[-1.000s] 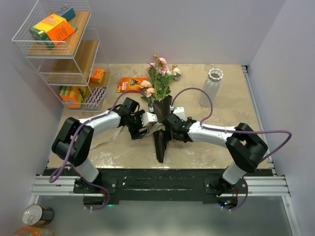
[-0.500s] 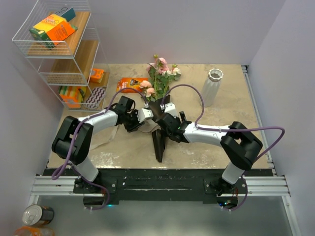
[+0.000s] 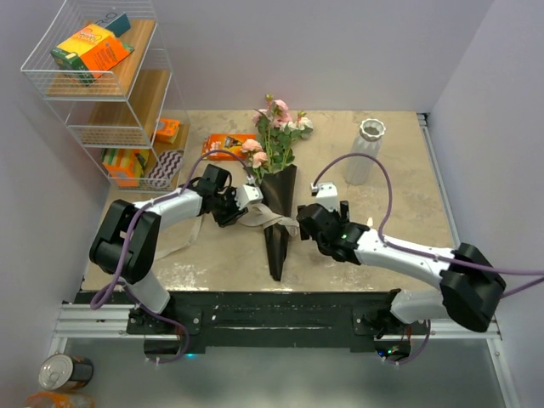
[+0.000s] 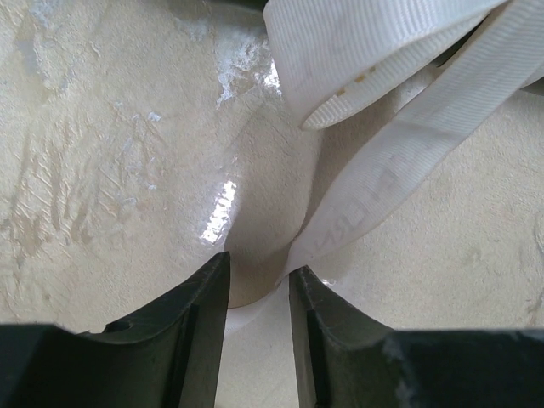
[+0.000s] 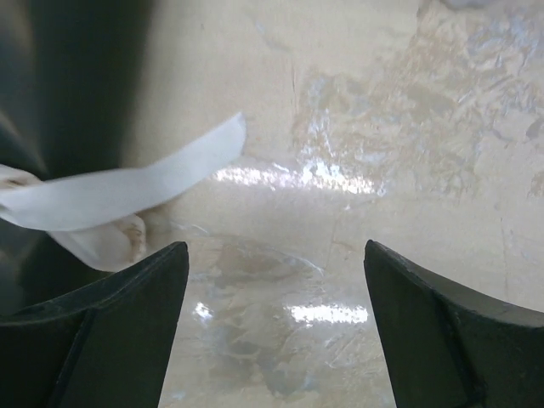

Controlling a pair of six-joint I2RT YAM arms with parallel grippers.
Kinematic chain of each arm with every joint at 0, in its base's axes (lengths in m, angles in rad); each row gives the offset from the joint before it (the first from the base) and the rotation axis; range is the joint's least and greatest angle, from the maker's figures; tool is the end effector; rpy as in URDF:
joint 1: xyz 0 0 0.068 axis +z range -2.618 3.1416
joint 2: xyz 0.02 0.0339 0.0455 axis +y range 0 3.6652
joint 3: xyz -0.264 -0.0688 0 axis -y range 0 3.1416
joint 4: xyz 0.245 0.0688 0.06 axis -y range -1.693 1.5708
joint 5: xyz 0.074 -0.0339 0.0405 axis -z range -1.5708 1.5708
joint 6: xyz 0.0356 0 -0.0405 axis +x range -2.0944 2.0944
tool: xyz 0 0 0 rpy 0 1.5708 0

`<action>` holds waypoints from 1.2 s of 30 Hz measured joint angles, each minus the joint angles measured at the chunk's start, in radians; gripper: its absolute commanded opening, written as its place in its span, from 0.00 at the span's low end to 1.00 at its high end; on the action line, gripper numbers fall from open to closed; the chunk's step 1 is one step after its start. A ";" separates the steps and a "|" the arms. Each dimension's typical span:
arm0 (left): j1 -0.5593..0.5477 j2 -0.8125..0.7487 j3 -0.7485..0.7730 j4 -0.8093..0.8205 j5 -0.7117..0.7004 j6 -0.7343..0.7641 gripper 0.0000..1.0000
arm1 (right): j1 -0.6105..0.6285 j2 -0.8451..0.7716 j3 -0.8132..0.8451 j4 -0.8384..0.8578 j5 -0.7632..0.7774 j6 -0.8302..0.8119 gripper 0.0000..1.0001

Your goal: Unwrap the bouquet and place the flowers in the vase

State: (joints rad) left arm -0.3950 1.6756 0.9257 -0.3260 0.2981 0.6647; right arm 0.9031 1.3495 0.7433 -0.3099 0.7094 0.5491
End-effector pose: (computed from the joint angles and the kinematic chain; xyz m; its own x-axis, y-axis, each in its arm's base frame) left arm 0.2905 -0.1324 0.1579 -0.3330 0.7777 -0.5333 0.8919 0.4433 0.0895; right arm 0.1786 0.1891 0.2007 -0.6017 -0.1236 -0.7891 -0.0424 0.9915 -0.1229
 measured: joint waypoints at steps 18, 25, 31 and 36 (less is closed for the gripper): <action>-0.006 0.020 0.066 -0.021 0.021 -0.062 0.40 | -0.007 0.134 0.042 0.183 -0.033 -0.154 0.79; -0.006 0.035 0.073 -0.035 0.020 -0.070 0.40 | -0.006 0.157 0.039 0.211 -0.081 -0.165 0.79; -0.006 0.035 0.081 -0.037 0.020 -0.070 0.40 | -0.006 0.159 0.029 0.220 -0.101 -0.161 0.79; -0.006 0.037 0.086 -0.044 0.020 -0.070 0.41 | 0.005 0.170 0.018 0.230 -0.111 -0.153 0.80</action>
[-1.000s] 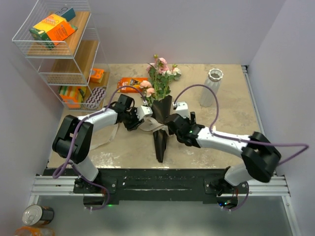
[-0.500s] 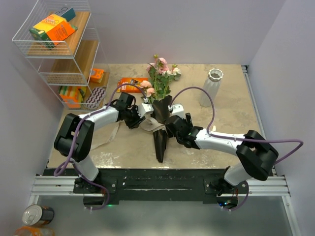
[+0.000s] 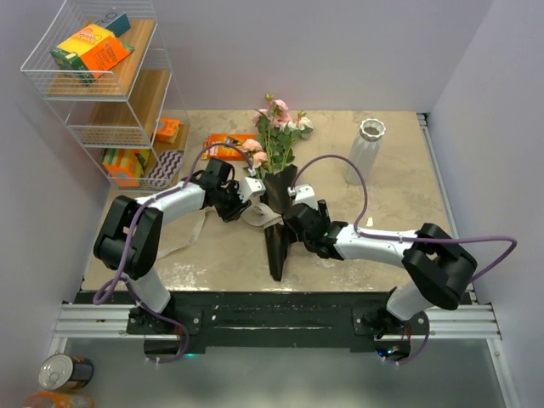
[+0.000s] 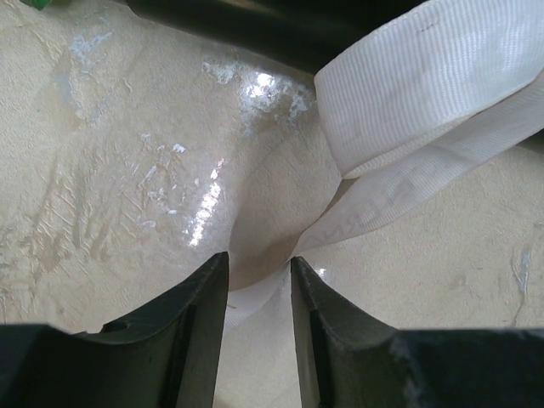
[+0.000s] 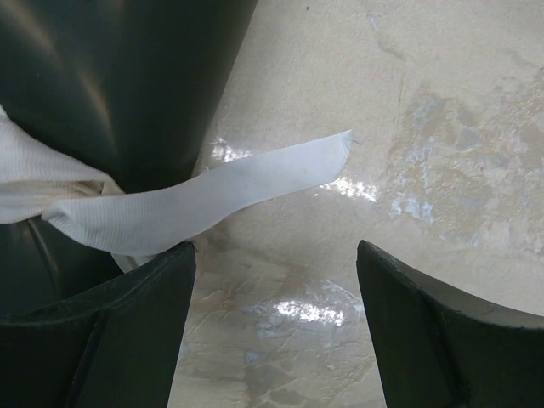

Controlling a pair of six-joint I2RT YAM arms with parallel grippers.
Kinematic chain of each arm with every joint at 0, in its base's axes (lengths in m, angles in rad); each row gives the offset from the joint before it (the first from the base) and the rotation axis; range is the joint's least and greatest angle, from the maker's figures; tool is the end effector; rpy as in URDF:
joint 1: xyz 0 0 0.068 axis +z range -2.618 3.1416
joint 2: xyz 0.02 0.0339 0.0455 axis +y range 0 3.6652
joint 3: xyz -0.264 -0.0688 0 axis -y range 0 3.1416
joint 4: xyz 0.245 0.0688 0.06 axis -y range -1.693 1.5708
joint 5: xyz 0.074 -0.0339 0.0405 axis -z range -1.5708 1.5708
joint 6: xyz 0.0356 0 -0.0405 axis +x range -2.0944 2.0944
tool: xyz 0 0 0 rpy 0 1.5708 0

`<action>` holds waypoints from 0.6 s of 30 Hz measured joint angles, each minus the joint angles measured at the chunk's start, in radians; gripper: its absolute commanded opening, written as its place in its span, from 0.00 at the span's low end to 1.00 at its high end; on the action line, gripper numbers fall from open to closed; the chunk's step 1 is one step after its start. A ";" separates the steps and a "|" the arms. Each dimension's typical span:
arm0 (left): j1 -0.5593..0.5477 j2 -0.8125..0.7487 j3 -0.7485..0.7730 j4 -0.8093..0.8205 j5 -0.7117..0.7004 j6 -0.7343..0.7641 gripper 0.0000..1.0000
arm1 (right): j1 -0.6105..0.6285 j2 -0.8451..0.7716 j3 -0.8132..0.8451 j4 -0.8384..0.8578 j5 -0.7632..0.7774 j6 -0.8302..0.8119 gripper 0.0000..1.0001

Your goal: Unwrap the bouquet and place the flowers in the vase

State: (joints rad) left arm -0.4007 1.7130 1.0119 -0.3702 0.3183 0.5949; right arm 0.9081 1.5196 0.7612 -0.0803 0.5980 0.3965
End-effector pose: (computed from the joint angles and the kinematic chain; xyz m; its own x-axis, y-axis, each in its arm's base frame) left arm 0.3041 -0.1409 0.1680 -0.3845 0.7409 -0.5507 0.8741 0.4840 0.0409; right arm 0.1971 0.2200 0.1753 -0.5843 -0.2299 -0.7783 -0.2107 0.9691 -0.1281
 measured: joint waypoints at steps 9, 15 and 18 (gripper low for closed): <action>0.000 0.000 0.002 -0.013 0.000 0.000 0.41 | 0.038 0.006 -0.023 0.005 0.045 0.011 0.77; 0.000 0.000 0.002 -0.013 0.000 0.000 0.42 | 0.038 0.016 -0.019 0.024 0.115 0.002 0.75; 0.000 0.000 0.002 -0.013 0.000 0.000 0.43 | 0.038 0.016 -0.019 0.035 0.140 -0.005 0.75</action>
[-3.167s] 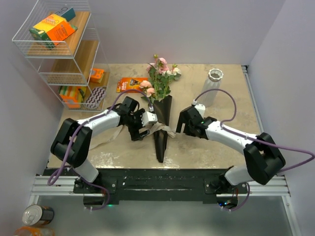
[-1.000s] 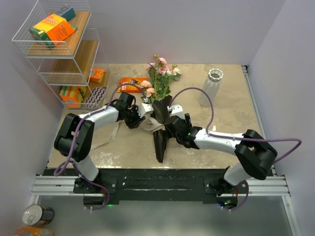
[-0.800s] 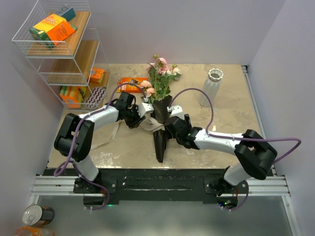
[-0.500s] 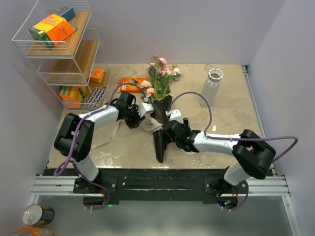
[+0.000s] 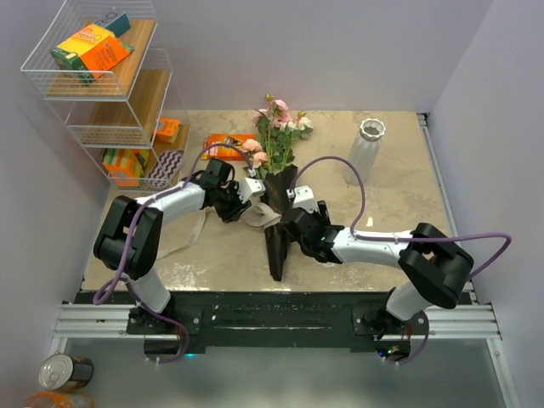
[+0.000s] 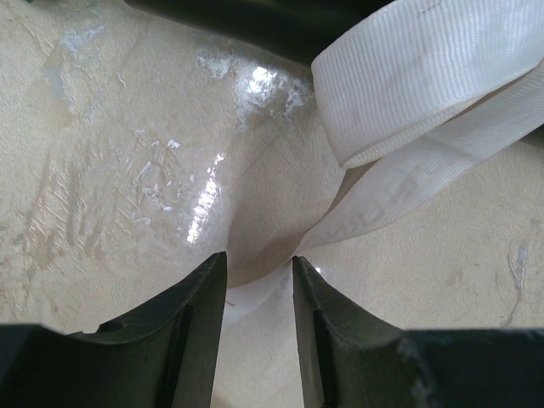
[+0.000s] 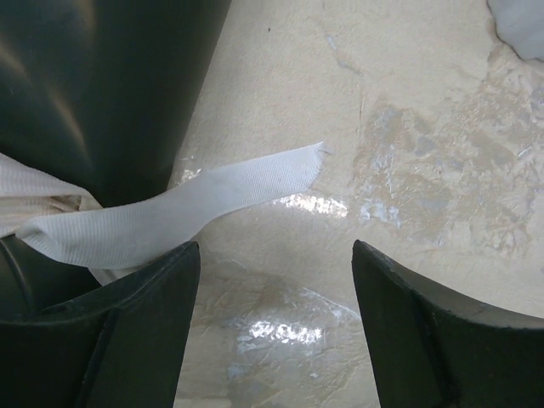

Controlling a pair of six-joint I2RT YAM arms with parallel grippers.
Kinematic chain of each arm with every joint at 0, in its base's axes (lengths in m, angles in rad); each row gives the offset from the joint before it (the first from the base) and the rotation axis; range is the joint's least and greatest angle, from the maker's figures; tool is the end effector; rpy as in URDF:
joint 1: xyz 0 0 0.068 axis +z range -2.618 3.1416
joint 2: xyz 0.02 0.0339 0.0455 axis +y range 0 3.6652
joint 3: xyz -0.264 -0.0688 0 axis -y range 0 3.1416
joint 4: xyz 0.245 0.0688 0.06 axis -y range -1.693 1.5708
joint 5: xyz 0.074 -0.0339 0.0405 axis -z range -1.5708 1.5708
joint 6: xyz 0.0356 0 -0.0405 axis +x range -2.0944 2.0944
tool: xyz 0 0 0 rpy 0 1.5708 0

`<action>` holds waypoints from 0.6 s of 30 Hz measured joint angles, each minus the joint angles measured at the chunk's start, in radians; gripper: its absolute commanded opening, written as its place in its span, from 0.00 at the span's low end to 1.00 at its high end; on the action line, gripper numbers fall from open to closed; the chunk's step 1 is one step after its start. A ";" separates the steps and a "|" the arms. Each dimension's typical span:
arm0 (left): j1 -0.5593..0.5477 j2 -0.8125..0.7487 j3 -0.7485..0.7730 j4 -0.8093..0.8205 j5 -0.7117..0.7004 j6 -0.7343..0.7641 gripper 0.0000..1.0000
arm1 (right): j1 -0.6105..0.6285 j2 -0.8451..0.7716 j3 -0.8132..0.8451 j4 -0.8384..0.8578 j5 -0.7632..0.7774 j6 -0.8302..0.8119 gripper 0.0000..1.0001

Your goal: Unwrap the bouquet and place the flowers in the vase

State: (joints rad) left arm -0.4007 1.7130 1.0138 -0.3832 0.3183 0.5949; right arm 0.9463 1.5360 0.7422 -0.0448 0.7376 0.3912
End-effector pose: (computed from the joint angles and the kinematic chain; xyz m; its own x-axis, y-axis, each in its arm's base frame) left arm 0.3033 -0.1406 0.1679 -0.3900 0.7433 -0.5435 0.8745 0.4838 0.0341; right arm 0.1904 0.2233 0.1701 -0.5307 -0.2537 -0.8087 -0.1462 0.9673 -0.2075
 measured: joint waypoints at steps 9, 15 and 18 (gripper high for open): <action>-0.001 0.000 0.000 -0.005 0.000 0.000 0.44 | 0.000 0.002 0.000 0.131 -0.054 -0.045 0.76; -0.001 0.000 0.000 -0.015 0.000 0.001 0.45 | 0.000 0.009 0.000 0.163 -0.086 -0.050 0.76; -0.002 0.000 0.000 -0.024 0.000 0.001 0.45 | 0.000 0.009 -0.001 0.142 -0.081 -0.028 0.76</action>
State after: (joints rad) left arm -0.4023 1.7130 1.0138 -0.4068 0.3183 0.5957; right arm 0.9463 1.5448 0.7414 0.0967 0.6563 0.3634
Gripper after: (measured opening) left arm 0.443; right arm 0.761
